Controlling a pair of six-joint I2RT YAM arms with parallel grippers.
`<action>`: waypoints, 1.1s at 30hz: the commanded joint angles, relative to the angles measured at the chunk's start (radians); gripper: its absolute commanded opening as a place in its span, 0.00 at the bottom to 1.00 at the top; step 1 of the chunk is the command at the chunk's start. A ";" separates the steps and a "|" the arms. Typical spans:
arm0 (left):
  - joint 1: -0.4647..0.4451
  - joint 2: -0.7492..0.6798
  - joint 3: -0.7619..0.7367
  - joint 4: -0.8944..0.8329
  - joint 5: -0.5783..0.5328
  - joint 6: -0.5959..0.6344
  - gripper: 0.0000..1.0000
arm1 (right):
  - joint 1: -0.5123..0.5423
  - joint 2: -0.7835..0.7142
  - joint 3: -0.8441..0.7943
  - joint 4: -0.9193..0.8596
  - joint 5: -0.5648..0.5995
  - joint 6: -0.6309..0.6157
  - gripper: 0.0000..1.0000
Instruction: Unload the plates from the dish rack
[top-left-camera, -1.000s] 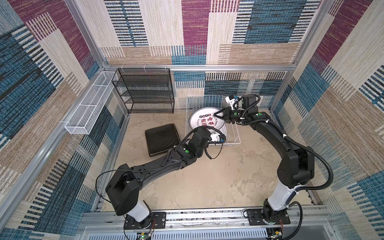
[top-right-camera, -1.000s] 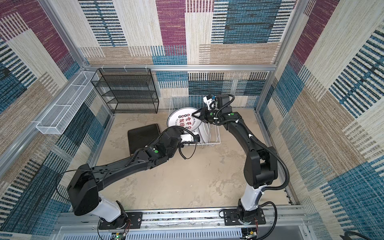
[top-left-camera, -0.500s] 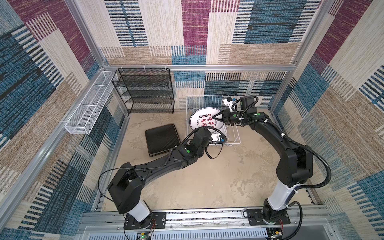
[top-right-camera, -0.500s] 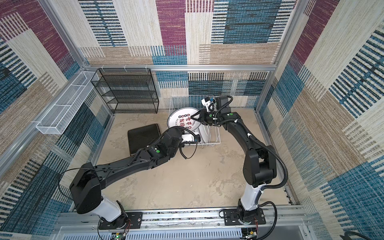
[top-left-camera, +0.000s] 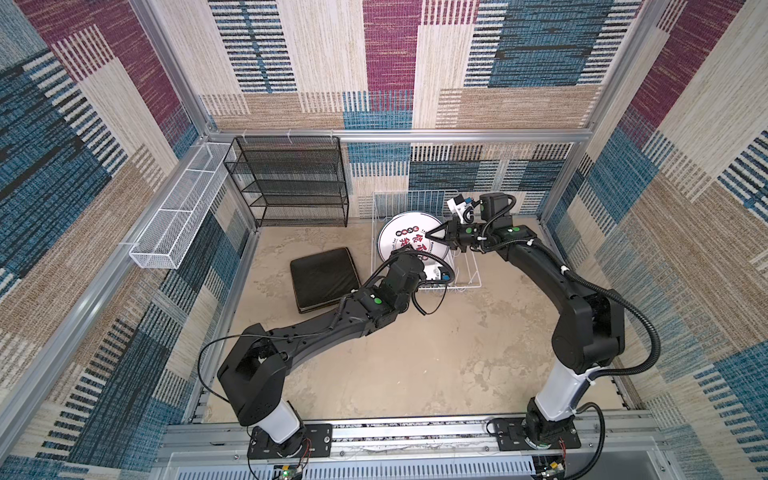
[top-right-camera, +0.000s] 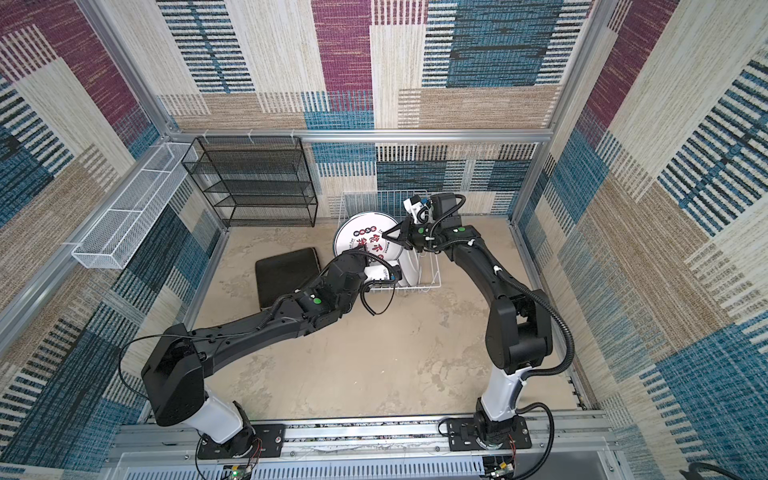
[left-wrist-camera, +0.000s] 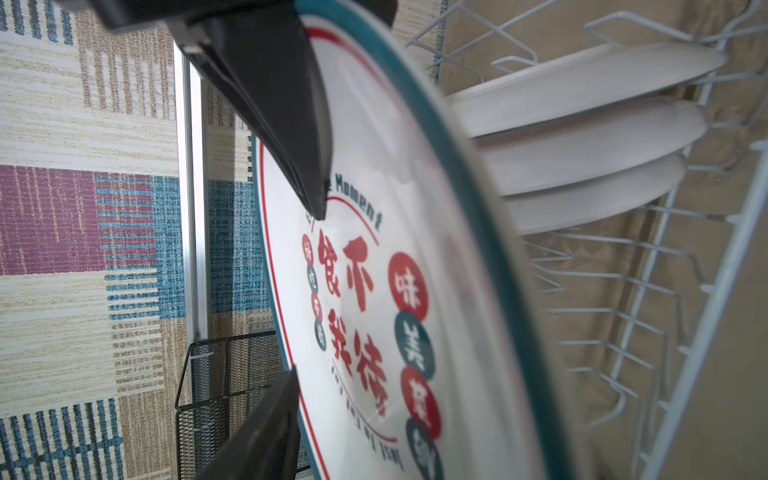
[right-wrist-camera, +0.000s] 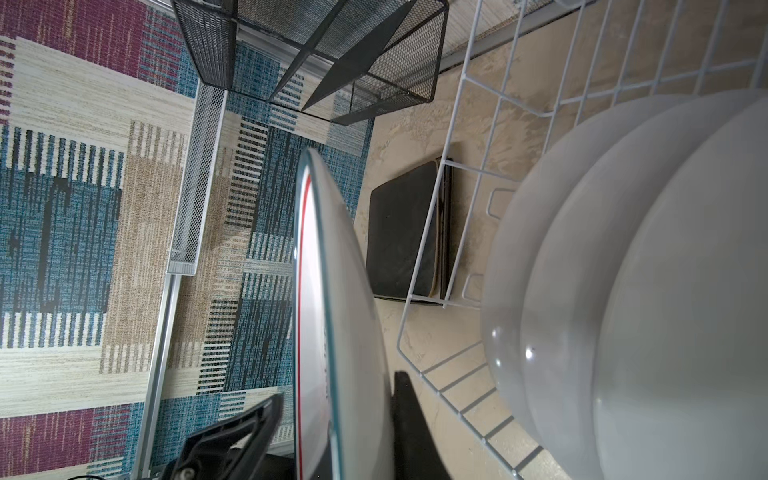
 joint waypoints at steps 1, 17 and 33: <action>0.002 -0.023 0.027 -0.020 0.023 -0.128 0.75 | -0.008 -0.010 0.005 0.128 -0.006 0.060 0.00; 0.048 -0.167 0.086 -0.254 0.215 -0.608 0.99 | -0.045 -0.048 -0.003 0.367 0.145 0.195 0.00; 0.571 -0.182 0.139 -0.313 0.976 -1.611 0.99 | -0.045 -0.127 -0.131 0.457 0.155 0.138 0.00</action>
